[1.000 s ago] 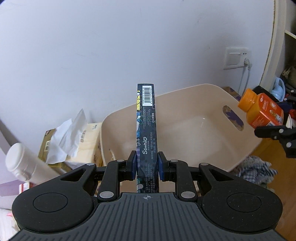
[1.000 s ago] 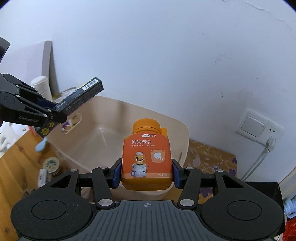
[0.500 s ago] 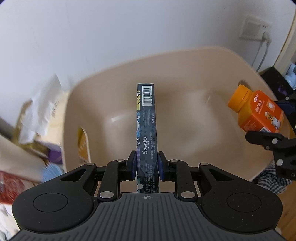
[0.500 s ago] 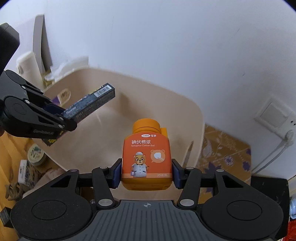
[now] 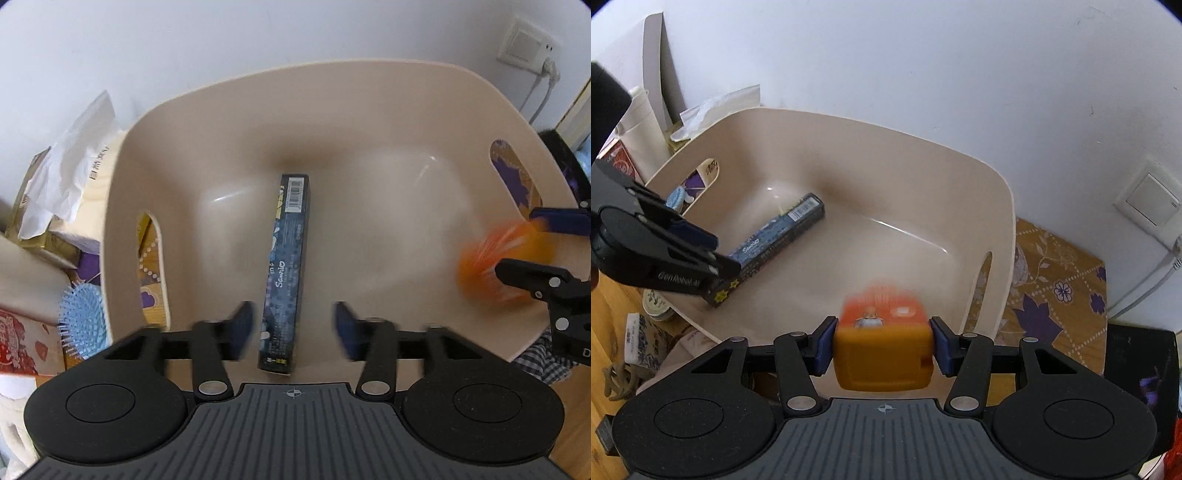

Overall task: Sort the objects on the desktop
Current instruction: 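Carry both items to the beige basket and open both grippers to drop them, then move both grippers back over the cluttered table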

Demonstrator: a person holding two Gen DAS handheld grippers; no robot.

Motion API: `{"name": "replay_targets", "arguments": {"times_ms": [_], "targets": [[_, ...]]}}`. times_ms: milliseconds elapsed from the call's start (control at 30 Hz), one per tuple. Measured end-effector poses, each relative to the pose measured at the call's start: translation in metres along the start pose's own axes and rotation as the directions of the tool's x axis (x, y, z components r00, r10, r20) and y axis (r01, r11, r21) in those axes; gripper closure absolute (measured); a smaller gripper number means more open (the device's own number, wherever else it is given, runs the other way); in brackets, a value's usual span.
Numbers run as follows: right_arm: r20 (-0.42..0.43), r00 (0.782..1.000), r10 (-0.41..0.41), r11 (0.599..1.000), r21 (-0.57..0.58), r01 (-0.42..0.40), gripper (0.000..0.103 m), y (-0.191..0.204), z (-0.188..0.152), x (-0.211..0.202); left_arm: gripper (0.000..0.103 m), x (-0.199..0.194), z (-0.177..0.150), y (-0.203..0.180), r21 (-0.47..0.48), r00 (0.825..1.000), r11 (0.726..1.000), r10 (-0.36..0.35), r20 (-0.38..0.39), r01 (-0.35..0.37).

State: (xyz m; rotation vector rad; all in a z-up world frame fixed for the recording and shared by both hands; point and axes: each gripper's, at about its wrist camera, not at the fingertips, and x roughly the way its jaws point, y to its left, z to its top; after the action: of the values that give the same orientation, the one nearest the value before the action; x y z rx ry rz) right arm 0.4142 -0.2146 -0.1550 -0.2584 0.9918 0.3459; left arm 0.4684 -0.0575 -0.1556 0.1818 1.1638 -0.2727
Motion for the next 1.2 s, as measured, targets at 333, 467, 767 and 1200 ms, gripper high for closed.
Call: {"name": "replay_targets", "arguments": {"times_ms": [333, 467, 767, 1200], "targets": [[0.098, 0.995, -0.022, 0.998, 0.067, 0.015, 0.016, -0.002, -0.011, -0.039, 0.028, -0.050, -0.020, 0.002, -0.037, 0.987, 0.999, -0.024, 0.161, 0.031], [0.129, 0.991, -0.041, 0.998, 0.044, 0.035, 0.005, 0.005, -0.020, -0.059, 0.027, -0.073, -0.025, 0.006, -0.029, 0.980, 0.999, -0.034, 0.196, 0.040], [0.183, 0.981, -0.071, 0.997, 0.052, 0.062, 0.000, 0.020, -0.043, -0.096, 0.019, -0.108, -0.061, 0.020, 0.003, 0.976, 0.999, -0.039, 0.212, 0.039], [0.137, 0.988, -0.075, 0.996, 0.055, 0.068, 0.000, 0.032, -0.099, -0.107, 0.019, -0.107, -0.141, 0.031, 0.059, 0.992, 0.996, -0.070, 0.105, 0.064]]}}
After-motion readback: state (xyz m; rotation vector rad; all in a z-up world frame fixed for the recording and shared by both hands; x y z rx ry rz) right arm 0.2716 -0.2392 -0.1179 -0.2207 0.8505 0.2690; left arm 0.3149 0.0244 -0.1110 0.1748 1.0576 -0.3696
